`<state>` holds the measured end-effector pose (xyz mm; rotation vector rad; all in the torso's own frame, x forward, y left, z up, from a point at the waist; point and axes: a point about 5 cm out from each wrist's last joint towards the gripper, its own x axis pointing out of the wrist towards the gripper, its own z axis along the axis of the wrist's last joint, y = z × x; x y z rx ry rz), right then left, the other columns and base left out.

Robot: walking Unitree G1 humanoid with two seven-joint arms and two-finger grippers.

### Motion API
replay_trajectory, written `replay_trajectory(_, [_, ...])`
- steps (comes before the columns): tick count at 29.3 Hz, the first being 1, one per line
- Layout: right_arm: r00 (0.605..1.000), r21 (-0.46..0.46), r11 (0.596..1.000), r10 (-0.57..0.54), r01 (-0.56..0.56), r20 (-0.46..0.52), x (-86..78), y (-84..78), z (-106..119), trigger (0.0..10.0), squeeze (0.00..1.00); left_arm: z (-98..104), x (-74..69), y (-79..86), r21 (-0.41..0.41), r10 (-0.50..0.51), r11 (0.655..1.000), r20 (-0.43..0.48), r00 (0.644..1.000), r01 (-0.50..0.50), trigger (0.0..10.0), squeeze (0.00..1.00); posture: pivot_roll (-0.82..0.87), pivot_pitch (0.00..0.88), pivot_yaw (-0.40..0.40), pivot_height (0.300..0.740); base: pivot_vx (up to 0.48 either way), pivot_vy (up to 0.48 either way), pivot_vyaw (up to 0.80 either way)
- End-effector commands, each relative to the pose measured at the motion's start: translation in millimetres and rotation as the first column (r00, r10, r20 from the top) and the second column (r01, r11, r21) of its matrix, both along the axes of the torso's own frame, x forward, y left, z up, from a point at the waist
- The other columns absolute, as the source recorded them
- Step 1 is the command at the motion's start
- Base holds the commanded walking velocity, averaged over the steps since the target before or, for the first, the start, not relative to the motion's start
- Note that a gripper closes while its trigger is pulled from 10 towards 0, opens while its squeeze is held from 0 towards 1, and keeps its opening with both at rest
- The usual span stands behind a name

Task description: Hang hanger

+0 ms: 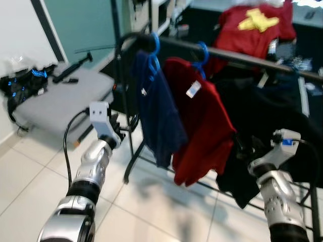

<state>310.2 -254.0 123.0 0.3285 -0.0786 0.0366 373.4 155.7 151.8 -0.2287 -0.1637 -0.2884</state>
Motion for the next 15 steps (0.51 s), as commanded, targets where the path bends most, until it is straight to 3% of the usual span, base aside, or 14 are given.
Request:
replay_trajectory(1, [1.000,0.007,1.000,-0.006,0.007,-0.030,-3.3,-0.5,-7.8,10.0,0.00,-13.4,-3.7,4.0,0.000,0.019,1.000,-0.047,0.999,-0.019,10.0,0.00,-0.07,0.179,0.022,0.740,0.000,0.000,0.00])
replay_trajectory(11, [0.999,-0.010,1.000,-0.004,0.003,-0.052,-2.7,0.7,-10.0,10.0,0.00,-13.7,-2.5,9.7,0.009,0.056,0.998,-0.053,0.997,-0.055,10.0,0.00,-0.07,0.178,0.024,0.740,0.000,0.000,0.00])
replay_trajectory(15, [0.996,-0.046,0.999,0.015,-0.019,-0.086,-1.5,4.4,-13.5,10.0,0.00,-13.7,-1.3,14.0,-0.003,0.086,0.996,-0.063,0.994,-0.086,10.0,0.00,-0.07,0.178,0.025,0.740,0.000,0.000,-0.79])
